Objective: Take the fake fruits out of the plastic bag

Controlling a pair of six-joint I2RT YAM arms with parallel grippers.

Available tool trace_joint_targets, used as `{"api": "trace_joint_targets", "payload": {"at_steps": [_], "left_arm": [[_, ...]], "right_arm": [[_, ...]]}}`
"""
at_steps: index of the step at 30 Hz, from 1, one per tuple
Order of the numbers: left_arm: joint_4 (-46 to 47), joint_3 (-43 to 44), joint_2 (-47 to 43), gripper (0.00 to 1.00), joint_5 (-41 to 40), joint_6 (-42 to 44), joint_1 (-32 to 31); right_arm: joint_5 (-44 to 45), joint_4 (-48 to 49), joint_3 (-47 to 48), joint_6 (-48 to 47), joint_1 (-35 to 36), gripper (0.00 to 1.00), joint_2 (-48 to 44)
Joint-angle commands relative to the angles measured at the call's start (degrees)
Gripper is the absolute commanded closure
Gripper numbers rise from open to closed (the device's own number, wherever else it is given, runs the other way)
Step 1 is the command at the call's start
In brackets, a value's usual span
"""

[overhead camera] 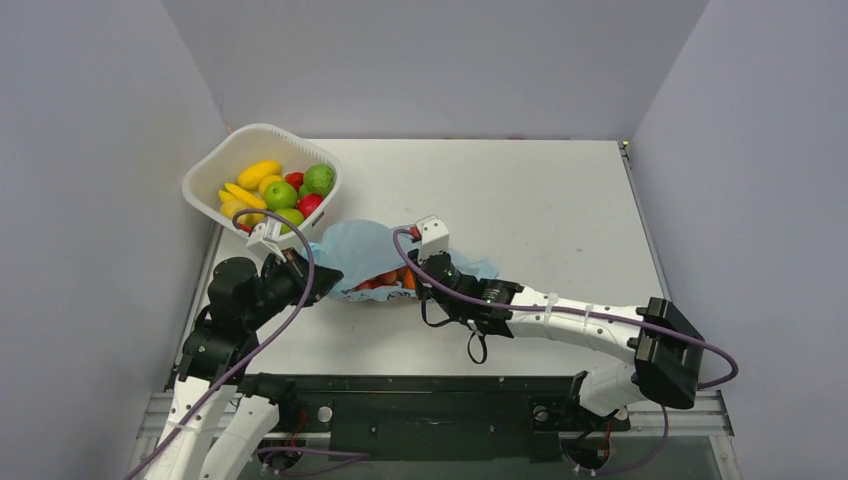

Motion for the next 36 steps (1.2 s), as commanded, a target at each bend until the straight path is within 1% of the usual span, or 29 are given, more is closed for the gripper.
{"api": "trace_joint_targets", "payload": {"at_steps": [1, 2, 3, 4, 5, 6, 7, 8, 9, 10, 12, 13, 16, 17, 18, 21, 23, 24, 25, 26, 27, 28, 29, 30, 31, 32, 33, 35, 36], "left_arm": [[-0.24, 3.80, -0.01, 1.00, 0.23, 1.38, 0.36], [-0.98, 4.55, 0.08, 1.00, 0.23, 1.62, 0.37], [-1.47, 5.04, 0.14, 0.96, 0.34, 2.11, 0.37], [-2.43, 6.36, 0.23, 0.89, 1.48, 2.25, 0.37], [-2.76, 8.24, 0.25, 0.75, 2.73, 2.73, 0.37], [-3.39, 9.53, 0.61, 0.67, 5.97, 3.13, 0.37], [-3.77, 12.62, 0.88, 0.55, 8.31, 4.00, 0.37], [-4.56, 14.04, 1.82, 0.50, 13.50, 4.25, 0.35], [-5.06, 16.93, 2.33, 0.46, 16.03, 4.54, 0.36], [-6.40, 18.27, 3.45, 0.45, 20.46, 4.61, 0.37], [-6.89, 20.07, 4.20, 0.44, 25.48, 2.86, 0.37], [-5.96, 18.86, 3.57, 0.44, 26.81, 1.48, 0.33], [4.47, 12.26, 0.69, 0.44, 33.66, -7.44, 0.18], [5.83, 8.95, -0.82, 0.44, 34.16, -8.50, 0.01], [6.43, 7.77, -1.41, 0.44, 33.93, -9.08, -0.66], [5.84, 4.67, -3.88, 0.44, 30.48, -9.44, -3.29], [5.09, 4.57, -4.36, 0.44, 26.76, -8.63, -6.47], [3.50, 5.38, -4.10, 0.45, 25.34, -7.22, -9.07], [1.36, 6.03, -2.94, 0.45, 21.71, -6.37, -12.08], [0.27, 7.61, -2.03, 0.46, 19.87, -4.48, -13.68], [-1.09, 8.46, 0.01, 0.47, 16.06, -3.60, -17.27], [-1.48, 10.62, 1.25, 0.48, 13.80, -1.92, -19.22], [-1.49, 11.64, 3.95, 0.48, 9.20, -1.09, -23.82], [-1.11, 13.98, 5.33, 0.48, 6.72, 0.55, -26.36], [-0.25, 15.38, 8.25, 0.48, 1.74, 1.60, -31.98], [0.21, 17.93, 9.67, 0.48, -0.70, 3.77, -34.96], [1.33, 19.33, 13.00, 0.48, -5.17, 4.88, -40.30], [2.38, 23.45, 18.43, 0.48, -9.40, 8.23, -46.99], [2.54, 26.23, 20.34, 0.48, -10.31, 10.11, -48.80]], "right_arm": [[4.42, 7.98, -1.90, 0.07, -2.13, 0.85, 1.39], [3.59, 8.33, -2.37, 0.71, -2.44, 0.84, 2.10], [2.89, 8.88, -2.61, 1.05, -2.78, 0.84, 2.52], [1.52, 8.96, -2.97, 1.81, -2.85, 0.84, 3.26], [0.80, 9.19, -3.18, 2.30, -2.75, 0.83, 3.63], [-0.98, 9.47, -3.79, 3.72, -2.75, 0.82, 4.17], [-2.21, 10.97, -4.29, 5.46, -2.51, 0.81, 4.35], [-5.23, 12.11, -5.74, 6.28, -2.41, 0.81, 4.59], [-7.92, 14.79, -6.45, 7.91, -2.16, 0.78, 4.74], [-9.06, 15.87, -7.45, 8.78, -2.06, 0.77, 4.89], [-12.17, 18.92, -8.14, 11.73, -2.12, 0.72, 5.22], [-14.40, 19.52, -8.31, 13.38, -2.52, 0.70, 5.27], [-18.49, 24.30, -8.96, 16.59, -3.49, 0.64, 5.99], [-20.95, 25.42, -8.97, 18.22, -4.16, 0.62, 6.36], [-21.81, 27.41, -8.81, 19.03, -4.99, 0.61, 7.53], [-29.32, 30.45, -7.58, 23.82, -6.31, 0.60, 11.10], [-31.64, 33.49, -7.36, 25.89, -6.64, 0.60, 12.81], [-31.81, 34.73, -7.17, 26.34, -6.64, 0.59, 13.41], [-32.50, 35.07, -6.40, 27.11, -6.58, 0.59, 14.81], [-33.03, 35.67, -5.94, 27.65, -6.54, 0.59, 15.56], [-34.14, 36.07, -5.17, 28.89, -6.53, 0.59, 16.91], [-35.19, 37.33, -4.93, 30.35, -6.53, 0.59, 17.53], [-35.61, 38.04, -4.65, 31.03, -6.53, 0.59, 18.44], [-36.06, 39.21, -4.56, 31.93, -6.48, 0.59, 18.78], [-36.09, 39.55, -4.54, 32.22, -6.50, 0.59, 19.14], [-36.03, 39.69, -4.64, 32.58, -6.48, 0.59, 19.26], [-36.03, 39.66, -4.67, 32.67, -6.46, 0.59, 19.42], [-36.10, 38.88, -5.18, 32.71, -6.61, 0.59, 18.89], [-35.79, 38.55, -5.72, 32.53, -6.81, 0.59, 18.57]]}}
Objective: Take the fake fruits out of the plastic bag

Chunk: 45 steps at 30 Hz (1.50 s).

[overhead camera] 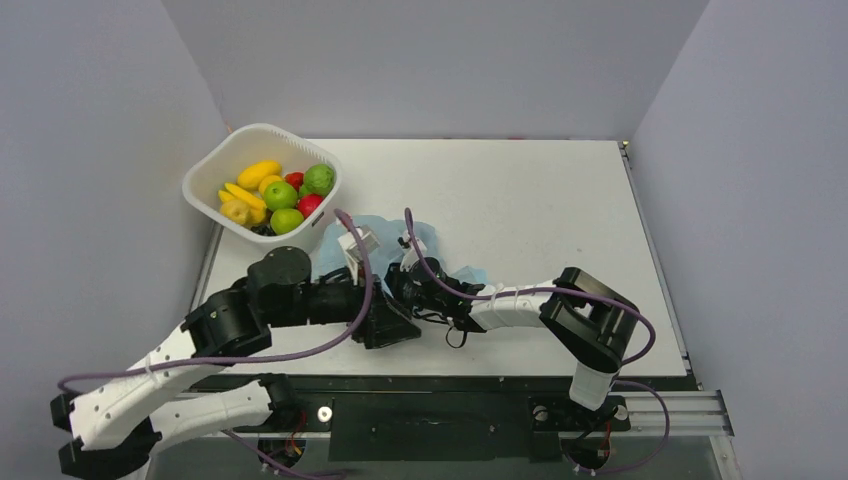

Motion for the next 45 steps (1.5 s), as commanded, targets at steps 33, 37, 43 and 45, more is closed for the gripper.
{"api": "trace_joint_targets", "payload": {"at_steps": [33, 37, 43, 45], "left_arm": [[0.10, -14.76, 9.16, 0.47, -23.66, 6.65, 24.22], [2.97, -11.81, 9.03, 0.47, -12.44, 5.29, 24.37], [8.96, -8.56, 4.84, 0.45, 4.18, -0.19, 24.28], [11.08, -5.92, 4.45, 0.44, 7.90, -1.53, 24.28]], "right_arm": [[10.88, -17.56, -11.04, -11.68, -10.04, 0.59, -21.61], [13.03, -20.67, -8.43, -14.15, -5.99, 0.59, -21.97], [13.47, -21.54, -5.71, -14.55, -3.47, 0.59, -21.61], [13.32, -21.18, -5.83, -13.49, -3.39, 0.59, -22.28]]}}
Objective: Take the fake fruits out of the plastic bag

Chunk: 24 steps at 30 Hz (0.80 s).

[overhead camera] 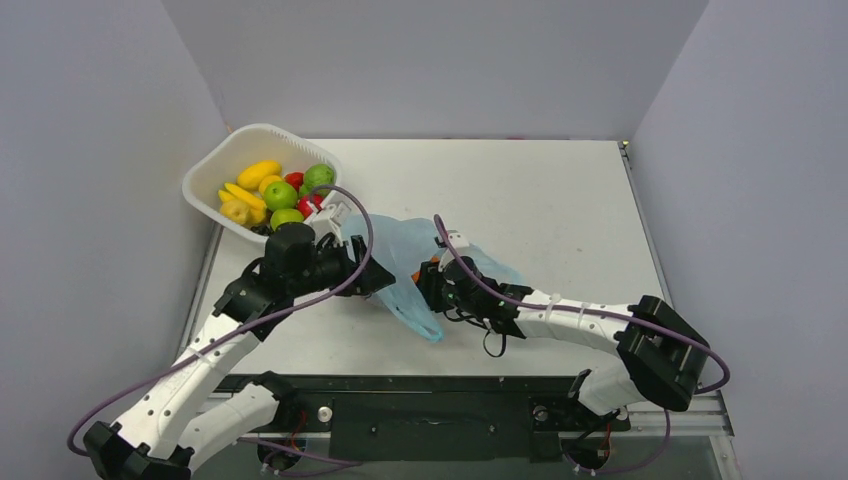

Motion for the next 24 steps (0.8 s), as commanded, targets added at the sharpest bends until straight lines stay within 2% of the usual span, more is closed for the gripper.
{"api": "trace_joint_targets", "payload": {"at_steps": [1, 4, 6, 8, 11, 14, 18, 21, 24], "left_arm": [[8.96, 6.59, -2.01, 0.44, 15.25, -4.38, 0.09], [14.16, 8.12, 0.07, 0.45, 18.23, -6.09, -1.24], [18.47, 8.09, 2.64, 0.45, 18.52, -7.01, -4.46], [19.98, 10.18, 5.80, 0.47, 16.34, -4.91, -10.37], [11.98, 16.62, 13.10, 0.50, 5.03, 1.62, -22.02], [7.89, 20.75, 16.65, 0.53, -6.37, 6.06, -27.86], [10.28, 14.82, 15.76, 0.54, -14.73, 5.68, -28.39], [18.39, 7.62, 14.31, 0.52, -15.36, 3.83, -28.39], [23.11, 4.79, 16.11, 0.51, -15.37, 2.97, -27.77]], "right_arm": [[1.86, 0.71, 2.13, 0.07, 0.23, 0.59, -2.68], [3.95, 0.68, 0.91, 1.87, 0.03, 0.61, -4.95], [4.96, 0.71, 0.02, 3.14, -0.28, 0.66, -6.21], [5.21, 1.12, -0.86, 4.21, -0.49, 0.71, -7.44], [6.21, 0.83, -2.39, 5.29, -0.76, 0.75, -10.82], [8.50, -0.57, -4.91, 6.56, -1.15, 0.76, -14.91], [11.14, -4.62, -8.22, 7.68, -2.64, 0.76, -21.22], [11.28, -5.37, -10.96, 7.63, -4.02, 0.76, -24.70], [10.89, -5.16, -11.76, 6.80, -4.18, 0.76, -25.40]]}}
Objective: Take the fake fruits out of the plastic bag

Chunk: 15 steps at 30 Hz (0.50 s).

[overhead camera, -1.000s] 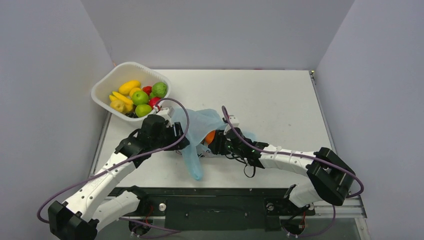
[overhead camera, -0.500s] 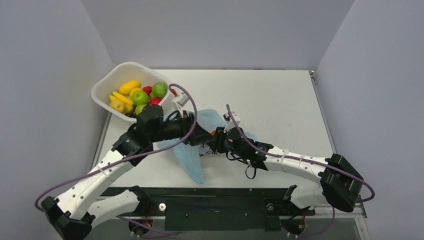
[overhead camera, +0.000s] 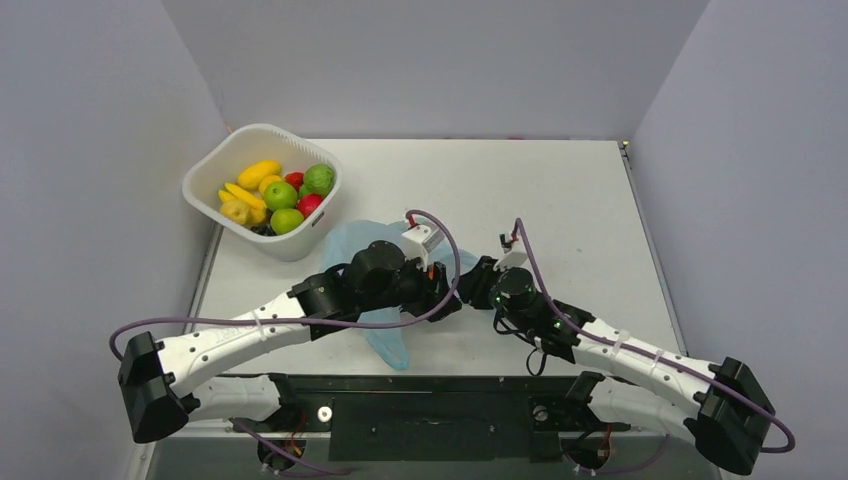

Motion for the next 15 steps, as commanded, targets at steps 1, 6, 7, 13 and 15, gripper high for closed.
{"api": "trace_joint_targets", "payload": {"at_steps": [1, 6, 7, 13, 15], "left_arm": [[10.34, -3.65, 1.35, 0.51, -3.99, -0.72, 0.97], [14.58, -6.96, 5.46, 0.58, -3.12, -2.80, 8.33], [14.77, -8.28, 5.70, 0.59, -3.17, -3.37, 10.57], [16.38, -9.28, 11.27, 0.58, -4.53, 0.76, 15.91], [11.03, -8.35, 13.82, 0.58, -6.05, 2.47, 16.77]], "right_arm": [[1.24, -0.20, -1.26, -0.58, -0.52, 0.76, -1.11], [-0.05, 2.31, -1.84, -1.64, -0.50, 0.77, 0.81], [-0.37, 2.78, -2.21, -1.77, -0.50, 0.77, 1.24], [-2.49, 7.89, -2.35, -3.49, -0.33, 0.77, 8.64], [-2.06, 8.45, -2.11, -3.93, -0.17, 0.77, 11.12]]}}
